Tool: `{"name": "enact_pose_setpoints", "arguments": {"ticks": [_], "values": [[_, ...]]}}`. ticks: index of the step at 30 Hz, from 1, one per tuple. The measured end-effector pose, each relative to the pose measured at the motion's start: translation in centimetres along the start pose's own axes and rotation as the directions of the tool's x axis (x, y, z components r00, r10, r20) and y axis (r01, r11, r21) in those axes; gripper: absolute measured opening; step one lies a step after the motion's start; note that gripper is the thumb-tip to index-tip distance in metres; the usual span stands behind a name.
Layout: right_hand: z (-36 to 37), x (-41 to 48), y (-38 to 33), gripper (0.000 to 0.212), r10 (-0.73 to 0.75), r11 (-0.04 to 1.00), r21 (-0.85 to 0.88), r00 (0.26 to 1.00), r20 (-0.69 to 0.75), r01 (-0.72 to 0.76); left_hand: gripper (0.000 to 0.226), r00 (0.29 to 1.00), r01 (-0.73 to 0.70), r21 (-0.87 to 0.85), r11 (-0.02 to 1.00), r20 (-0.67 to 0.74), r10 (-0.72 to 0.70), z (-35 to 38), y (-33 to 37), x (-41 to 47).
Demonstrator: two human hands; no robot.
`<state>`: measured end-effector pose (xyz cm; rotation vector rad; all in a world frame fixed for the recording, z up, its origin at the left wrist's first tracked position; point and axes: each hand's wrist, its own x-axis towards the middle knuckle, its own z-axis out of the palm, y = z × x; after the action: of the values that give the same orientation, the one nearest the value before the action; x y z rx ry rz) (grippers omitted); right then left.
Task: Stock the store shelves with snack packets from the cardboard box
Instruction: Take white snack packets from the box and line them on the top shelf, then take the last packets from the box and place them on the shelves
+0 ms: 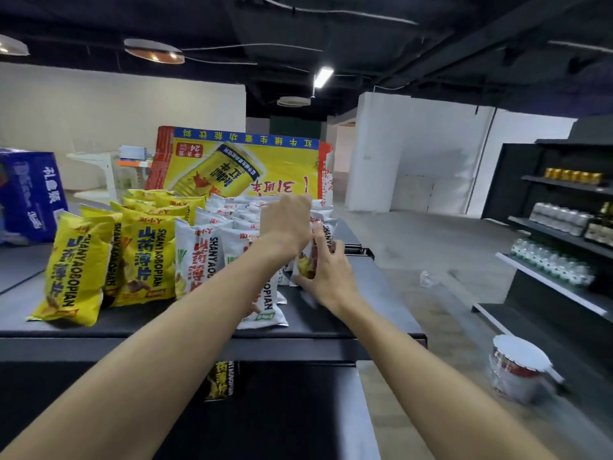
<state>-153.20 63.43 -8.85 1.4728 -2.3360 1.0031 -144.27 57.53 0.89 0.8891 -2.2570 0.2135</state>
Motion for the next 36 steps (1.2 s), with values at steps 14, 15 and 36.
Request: {"name": "enact_pose_setpoints", "arguments": {"ticks": [14, 15, 36], "values": [[-15.0, -8.5, 8.9, 0.061, 0.148, 0.952, -0.281, 0.986, 0.076, -0.121, 0.023, 0.979, -0.136, -0.047, 0.99, 0.149, 0.141, -1.3, 12.2, -6.2], [-16.0, -9.8, 10.0, 0.059, 0.161, 0.944, -0.302, 0.984, 0.076, -0.131, 0.021, 0.974, -0.154, -0.051, 0.987, 0.161, 0.16, -1.2, 13.9, -7.1], [-6.6, -38.9, 27.7, 0.051, 0.469, 0.883, -0.233, 0.754, 0.46, -0.407, 0.021, 0.68, 0.078, -0.218, 0.973, 0.725, 0.107, 14.3, 20.7, -41.2]]}}
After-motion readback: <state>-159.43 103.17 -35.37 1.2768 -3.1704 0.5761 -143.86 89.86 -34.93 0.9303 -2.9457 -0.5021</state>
